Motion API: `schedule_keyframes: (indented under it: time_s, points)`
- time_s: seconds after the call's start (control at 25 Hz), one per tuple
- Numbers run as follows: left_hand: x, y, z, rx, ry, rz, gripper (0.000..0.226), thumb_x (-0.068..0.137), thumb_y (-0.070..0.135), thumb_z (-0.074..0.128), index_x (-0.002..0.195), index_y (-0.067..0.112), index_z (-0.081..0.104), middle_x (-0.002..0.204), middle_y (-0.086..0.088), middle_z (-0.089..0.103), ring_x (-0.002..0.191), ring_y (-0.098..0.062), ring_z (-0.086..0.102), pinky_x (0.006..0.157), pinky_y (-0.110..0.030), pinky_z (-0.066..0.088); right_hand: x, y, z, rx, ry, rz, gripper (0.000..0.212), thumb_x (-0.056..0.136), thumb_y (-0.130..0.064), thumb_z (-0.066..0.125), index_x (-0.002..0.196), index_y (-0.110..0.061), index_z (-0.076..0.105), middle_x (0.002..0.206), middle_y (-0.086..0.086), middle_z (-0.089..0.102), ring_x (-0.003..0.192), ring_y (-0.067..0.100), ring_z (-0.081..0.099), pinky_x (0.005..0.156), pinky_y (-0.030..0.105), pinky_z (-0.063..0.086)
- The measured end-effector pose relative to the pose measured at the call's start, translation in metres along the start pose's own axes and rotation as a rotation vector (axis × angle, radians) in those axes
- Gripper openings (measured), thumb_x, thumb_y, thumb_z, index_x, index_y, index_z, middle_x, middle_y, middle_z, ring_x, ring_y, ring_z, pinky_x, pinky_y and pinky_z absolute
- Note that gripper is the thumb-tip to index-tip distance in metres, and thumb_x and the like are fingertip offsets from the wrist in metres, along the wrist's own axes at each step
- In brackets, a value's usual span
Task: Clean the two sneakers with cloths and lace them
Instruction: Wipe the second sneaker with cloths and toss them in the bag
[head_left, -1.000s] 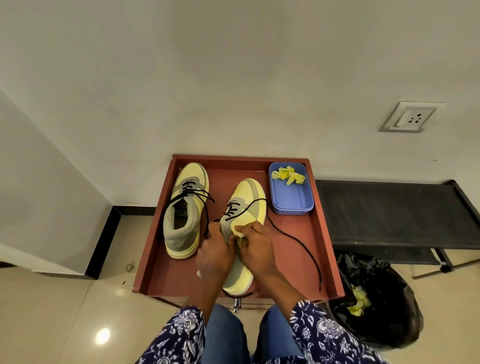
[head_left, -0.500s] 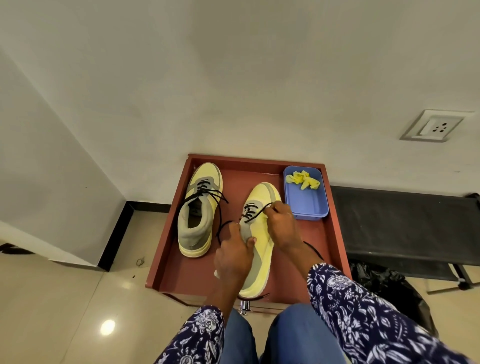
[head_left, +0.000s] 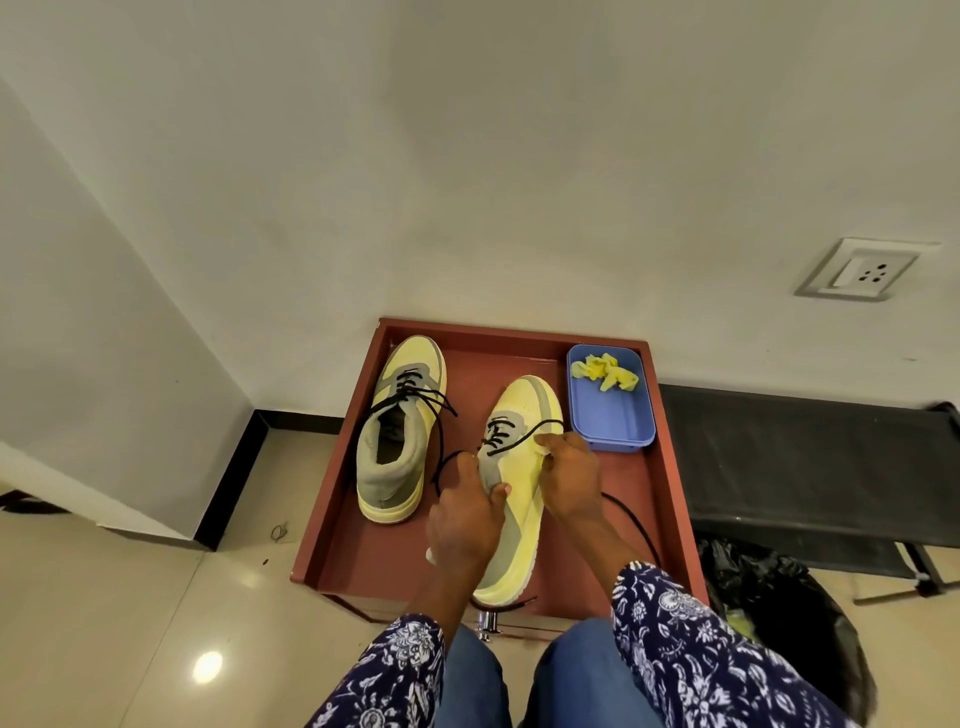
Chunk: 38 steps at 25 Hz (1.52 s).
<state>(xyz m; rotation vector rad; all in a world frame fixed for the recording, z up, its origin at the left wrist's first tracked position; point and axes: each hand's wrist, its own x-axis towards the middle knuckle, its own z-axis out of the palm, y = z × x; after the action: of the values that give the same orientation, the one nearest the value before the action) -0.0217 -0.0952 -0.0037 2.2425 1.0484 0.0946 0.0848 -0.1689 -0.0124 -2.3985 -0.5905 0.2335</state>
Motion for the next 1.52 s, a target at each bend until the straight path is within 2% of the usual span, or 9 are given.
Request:
schedule_keyframes:
  time_s: [0.12,0.28,0.56,0.8,0.96,1.12,1.32,1.4,1.52]
  points:
    - [0.001,-0.001,0.002,-0.017,0.008,0.002,0.042,0.09,0.042,0.049,0.118,0.014,0.034,0.108,-0.017,0.062,0.097,-0.042,0.058,0.077,-0.039,0.045,-0.018,-0.002,0.002,0.079,-0.003,0.011,0.051,0.069,-0.005,0.034,0.109,0.003,0.065,0.108,0.023,0.061,0.101,0.036,0.058,0.086,0.024,0.04]
    - [0.007,-0.013,0.001,-0.117,0.041,0.006,0.04,0.088,0.039,0.054,0.107,0.01,0.035,0.1,-0.019,0.063,0.09,-0.04,0.061,0.069,-0.04,0.046,-0.037,-0.011,0.006,0.132,-0.018,0.007,0.042,0.076,0.0,0.04,0.11,0.001,0.065,0.108,0.02,0.06,0.101,0.031,0.059,0.082,0.007,0.03]
    - [0.003,-0.019,-0.01,-0.303,0.095,-0.094,0.036,0.085,0.037,0.061,0.086,0.012,0.036,0.078,-0.005,0.052,0.076,-0.027,0.055,0.06,-0.03,0.036,-0.059,-0.026,0.013,0.164,-0.085,0.006,0.036,0.086,0.003,0.046,0.117,-0.006,0.062,0.119,0.013,0.06,0.109,0.027,0.057,0.094,0.025,0.043]
    - [0.003,-0.006,-0.005,-0.322,0.085,-0.128,0.035,0.081,0.035,0.066,0.072,0.012,0.042,0.067,0.0,0.047,0.07,-0.024,0.048,0.06,-0.029,0.031,-0.077,-0.019,0.005,0.177,-0.103,0.082,0.034,0.087,0.002,0.046,0.116,-0.006,0.063,0.117,0.01,0.061,0.105,0.019,0.056,0.08,0.003,0.029]
    - [0.0,0.006,-0.004,-0.31,0.082,-0.147,0.039,0.084,0.029,0.063,0.062,0.017,0.033,0.067,-0.004,0.046,0.07,-0.026,0.045,0.061,-0.03,0.03,-0.08,-0.007,-0.01,0.143,-0.101,0.074,0.036,0.084,0.004,0.048,0.115,-0.007,0.064,0.117,0.01,0.063,0.107,0.019,0.058,0.081,0.004,0.029]
    - [-0.009,0.014,-0.014,-0.407,0.116,-0.153,0.039,0.084,0.026,0.063,0.061,0.015,0.033,0.06,0.001,0.041,0.066,-0.024,0.043,0.06,-0.031,0.029,-0.073,0.001,-0.035,0.16,-0.014,0.086,0.035,0.083,0.004,0.05,0.113,-0.005,0.065,0.114,0.012,0.066,0.107,0.025,0.059,0.09,0.02,0.04]
    - [-0.017,0.026,-0.039,-0.565,0.177,-0.06,0.04,0.083,0.024,0.066,0.06,0.014,0.035,0.057,0.0,0.039,0.055,-0.015,0.036,0.056,-0.031,0.03,-0.05,-0.014,-0.073,0.232,0.193,0.061,0.024,0.088,-0.004,0.055,0.109,-0.003,0.066,0.105,0.013,0.067,0.099,0.028,0.062,0.083,0.028,0.046]
    - [-0.023,0.031,-0.047,-0.615,0.202,-0.022,0.04,0.083,0.024,0.067,0.06,0.014,0.035,0.056,0.001,0.039,0.054,-0.014,0.035,0.055,-0.03,0.031,-0.041,-0.029,-0.092,0.275,0.281,0.037,0.022,0.09,-0.005,0.052,0.107,-0.001,0.066,0.105,0.016,0.066,0.098,0.029,0.061,0.081,0.026,0.046]
    - [-0.034,0.036,-0.055,-0.66,0.221,0.048,0.04,0.082,0.023,0.068,0.059,0.016,0.035,0.054,0.001,0.038,0.052,-0.014,0.034,0.056,-0.03,0.033,-0.021,-0.049,-0.121,0.263,0.351,-0.027,0.022,0.091,-0.003,0.048,0.102,0.002,0.067,0.102,0.019,0.067,0.096,0.031,0.061,0.068,0.007,0.035]
